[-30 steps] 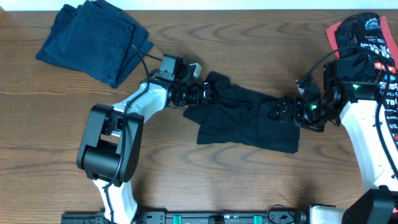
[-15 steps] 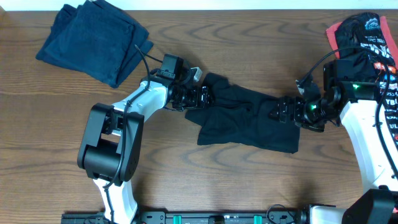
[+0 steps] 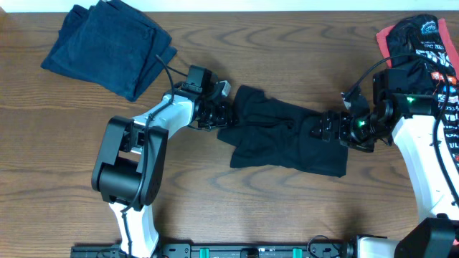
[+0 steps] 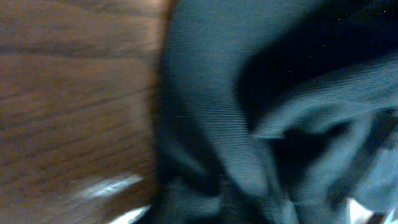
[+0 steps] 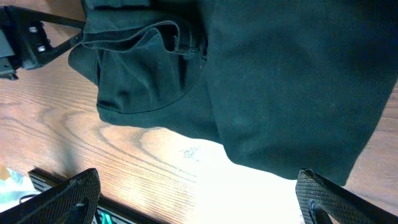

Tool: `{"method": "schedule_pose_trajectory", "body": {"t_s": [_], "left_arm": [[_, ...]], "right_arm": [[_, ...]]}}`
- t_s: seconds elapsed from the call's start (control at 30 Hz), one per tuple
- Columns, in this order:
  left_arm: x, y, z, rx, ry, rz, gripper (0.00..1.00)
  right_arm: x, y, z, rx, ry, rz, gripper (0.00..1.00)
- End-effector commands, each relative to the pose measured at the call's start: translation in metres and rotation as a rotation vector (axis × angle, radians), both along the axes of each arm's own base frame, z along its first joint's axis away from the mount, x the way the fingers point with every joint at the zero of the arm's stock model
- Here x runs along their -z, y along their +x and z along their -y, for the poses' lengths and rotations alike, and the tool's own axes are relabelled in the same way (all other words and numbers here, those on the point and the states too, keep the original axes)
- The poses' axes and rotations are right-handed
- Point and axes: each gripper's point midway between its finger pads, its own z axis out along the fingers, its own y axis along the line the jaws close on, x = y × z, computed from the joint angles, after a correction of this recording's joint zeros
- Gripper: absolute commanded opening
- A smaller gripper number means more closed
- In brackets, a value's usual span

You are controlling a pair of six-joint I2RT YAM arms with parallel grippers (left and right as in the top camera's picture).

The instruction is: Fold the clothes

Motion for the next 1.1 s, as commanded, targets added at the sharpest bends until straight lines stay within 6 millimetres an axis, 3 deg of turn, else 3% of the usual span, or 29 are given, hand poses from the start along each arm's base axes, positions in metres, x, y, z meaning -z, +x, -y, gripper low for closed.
{"method": "schedule_pose_trajectory", "body": {"t_s": [0.0,0.2,0.4,0.6,0.83,1.07], "left_arm": [[0.027,-0.018,-0.005,-0.004,0.046,-0.078,0.06],[0.03,-0.012,-0.018,-0.076,0.08,-0.098,0.06],[0.033,0.008,-0.066,-0.266,0.091,-0.153,0.06],[0.035,0.018,-0.13,-0.443,0.089,-0.212,0.06],[0.038,0.011,-0.178,-0.567,0.088,-0.288,0.06],[0.039,-0.018,-0.197,-0.625,0.099,-0.432,0.06]], "right_arm": [[-0.003,0.001,0.003,-0.005,-0.006,0.018,0.98],[-0.003,0.0,0.003,-0.005,-0.006,0.013,0.98],[-0.002,-0.002,0.004,-0.014,-0.015,0.007,0.98],[-0.001,-0.001,0.006,-0.013,-0.026,0.01,0.98],[-0.002,0.0,0.006,-0.013,-0.027,0.015,0.98],[-0.002,0.004,0.007,-0.012,-0.027,0.034,0.98]]}}
